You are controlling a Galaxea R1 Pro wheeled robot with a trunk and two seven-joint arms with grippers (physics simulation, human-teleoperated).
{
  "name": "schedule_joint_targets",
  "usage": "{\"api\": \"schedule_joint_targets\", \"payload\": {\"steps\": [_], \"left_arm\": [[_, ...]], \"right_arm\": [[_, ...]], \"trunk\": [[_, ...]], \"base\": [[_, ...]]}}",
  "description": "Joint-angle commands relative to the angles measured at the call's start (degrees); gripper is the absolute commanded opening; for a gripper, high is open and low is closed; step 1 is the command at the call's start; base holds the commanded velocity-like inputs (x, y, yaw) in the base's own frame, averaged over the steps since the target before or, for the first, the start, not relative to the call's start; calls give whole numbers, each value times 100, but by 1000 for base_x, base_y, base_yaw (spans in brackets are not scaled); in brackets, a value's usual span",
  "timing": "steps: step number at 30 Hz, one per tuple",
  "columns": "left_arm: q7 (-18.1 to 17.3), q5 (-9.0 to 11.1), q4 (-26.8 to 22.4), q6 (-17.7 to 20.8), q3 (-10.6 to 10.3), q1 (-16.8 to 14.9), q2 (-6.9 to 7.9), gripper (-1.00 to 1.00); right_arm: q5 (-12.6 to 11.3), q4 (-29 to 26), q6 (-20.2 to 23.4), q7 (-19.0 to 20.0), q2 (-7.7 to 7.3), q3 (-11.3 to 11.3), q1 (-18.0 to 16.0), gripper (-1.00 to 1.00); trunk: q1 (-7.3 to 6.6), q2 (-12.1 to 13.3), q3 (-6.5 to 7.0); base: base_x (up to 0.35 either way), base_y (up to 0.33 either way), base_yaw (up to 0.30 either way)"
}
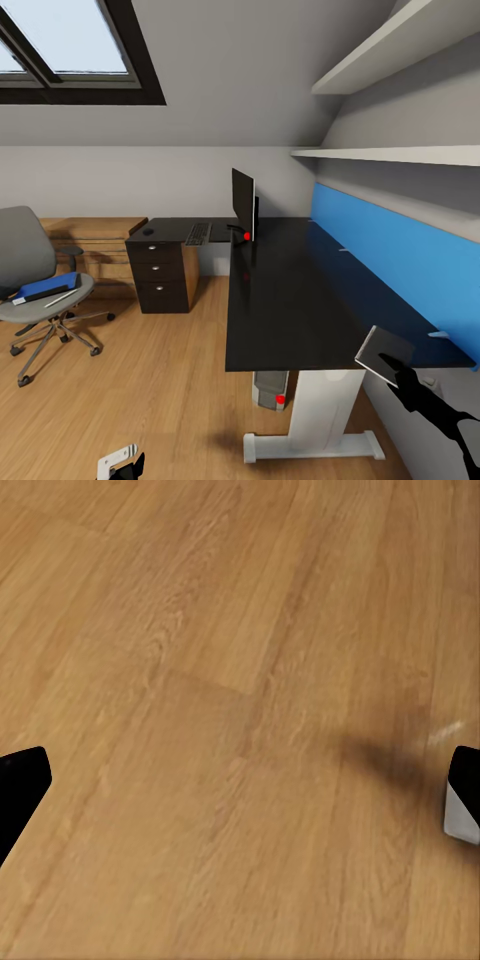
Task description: In the bedroom, organize the workspace by keeping the computer under the desk, ensuring the monitor is on the desk, placing the keyboard on the desk next to the monitor, placing the mouse on the desk next to the keyboard, moving the folder from the swivel chair onto the desk next to the mouse, stacking the notebook on top of the folder with the pen on top of the notebook, and positioning the swivel chair next to the desk.
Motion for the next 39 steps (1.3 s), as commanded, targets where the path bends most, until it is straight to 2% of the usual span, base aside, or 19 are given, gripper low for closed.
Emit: {"api": "schedule_joint_targets", "payload": {"steps": [1,33,34,39], "left_arm": [[-7,60,5,-26,-41,-5,5,100],[-7,60,5,-26,-41,-5,-3,100],[-7,60,5,-26,-41,-5,-3,100],[-7,60,5,-26,-41,-5,-4,100]], "right_arm": [[-4,0,40,12,2,-20,-6,100],[-4,0,40,12,2,-20,-6,100],[-4,0,40,12,2,-20,-6,-100],[-4,0,39,12,2,-13,-6,-100]], "trunk": [[0,-3,-6],[0,-3,-6],[0,-3,-6],[0,-3,-6]], "base": [[31,0,0],[3,0,0],[0,0,0],[0,0,0]]}}
